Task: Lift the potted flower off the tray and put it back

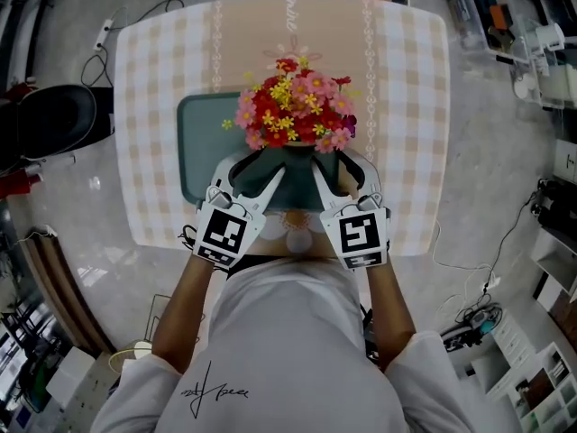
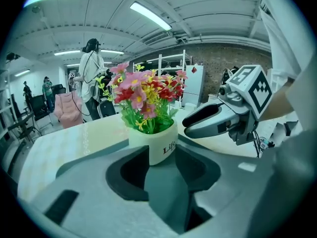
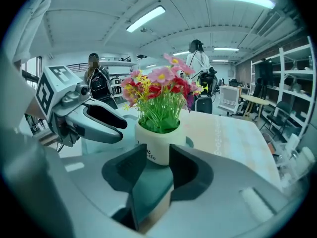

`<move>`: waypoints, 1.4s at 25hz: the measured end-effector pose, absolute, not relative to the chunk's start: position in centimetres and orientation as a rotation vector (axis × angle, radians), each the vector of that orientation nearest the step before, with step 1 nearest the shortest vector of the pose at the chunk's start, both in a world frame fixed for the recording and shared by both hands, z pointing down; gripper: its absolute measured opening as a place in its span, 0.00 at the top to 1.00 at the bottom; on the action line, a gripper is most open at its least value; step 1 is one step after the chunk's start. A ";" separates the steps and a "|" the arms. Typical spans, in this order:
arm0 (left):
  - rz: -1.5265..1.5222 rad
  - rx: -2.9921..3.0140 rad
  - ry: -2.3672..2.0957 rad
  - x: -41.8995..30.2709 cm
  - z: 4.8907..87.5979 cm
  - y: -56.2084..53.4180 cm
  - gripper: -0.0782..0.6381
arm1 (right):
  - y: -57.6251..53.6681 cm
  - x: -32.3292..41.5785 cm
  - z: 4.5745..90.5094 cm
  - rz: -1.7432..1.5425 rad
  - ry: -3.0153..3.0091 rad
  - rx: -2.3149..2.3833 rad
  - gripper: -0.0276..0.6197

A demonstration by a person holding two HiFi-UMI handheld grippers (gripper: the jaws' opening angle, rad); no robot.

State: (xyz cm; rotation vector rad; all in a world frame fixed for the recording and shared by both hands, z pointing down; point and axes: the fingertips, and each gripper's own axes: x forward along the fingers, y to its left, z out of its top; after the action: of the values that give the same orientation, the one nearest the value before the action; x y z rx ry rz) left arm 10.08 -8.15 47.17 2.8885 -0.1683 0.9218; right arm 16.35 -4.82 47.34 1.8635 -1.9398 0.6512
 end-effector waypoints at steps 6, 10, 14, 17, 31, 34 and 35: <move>0.885 2.923 -0.118 9.4 46.0 -7.2 0.69 | -3.8 15.6 46.1 0.621 -1.941 1.890 0.81; 0.847 2.941 -0.079 8.7 45.4 -6.5 0.71 | -3.4 14.9 45.1 0.605 -1.959 1.893 0.86; 0.851 3.017 -0.113 7.5 44.4 -6.7 0.82 | -2.8 13.7 44.6 0.664 -1.948 1.915 0.92; 0.829 3.048 -0.148 6.3 43.6 -7.0 0.87 | -2.7 12.6 44.2 0.690 -1.950 1.927 0.95; 0.679 3.047 -0.090 3.5 40.1 -5.9 0.89 | -0.6 9.8 41.5 0.709 -1.991 1.934 0.95; 0.642 3.041 -0.076 3.0 39.2 -5.6 0.89 | -0.5 9.2 40.7 0.699 -2.005 1.934 0.95; 0.633 3.038 -0.072 2.8 39.0 -5.4 0.89 | -0.4 8.9 40.4 0.696 -2.011 1.933 0.95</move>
State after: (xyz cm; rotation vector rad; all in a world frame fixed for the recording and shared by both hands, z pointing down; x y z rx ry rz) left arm 2.82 -5.41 39.01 3.0379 -0.0718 0.6332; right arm 8.91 -0.45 40.38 1.9328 -2.0111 0.6958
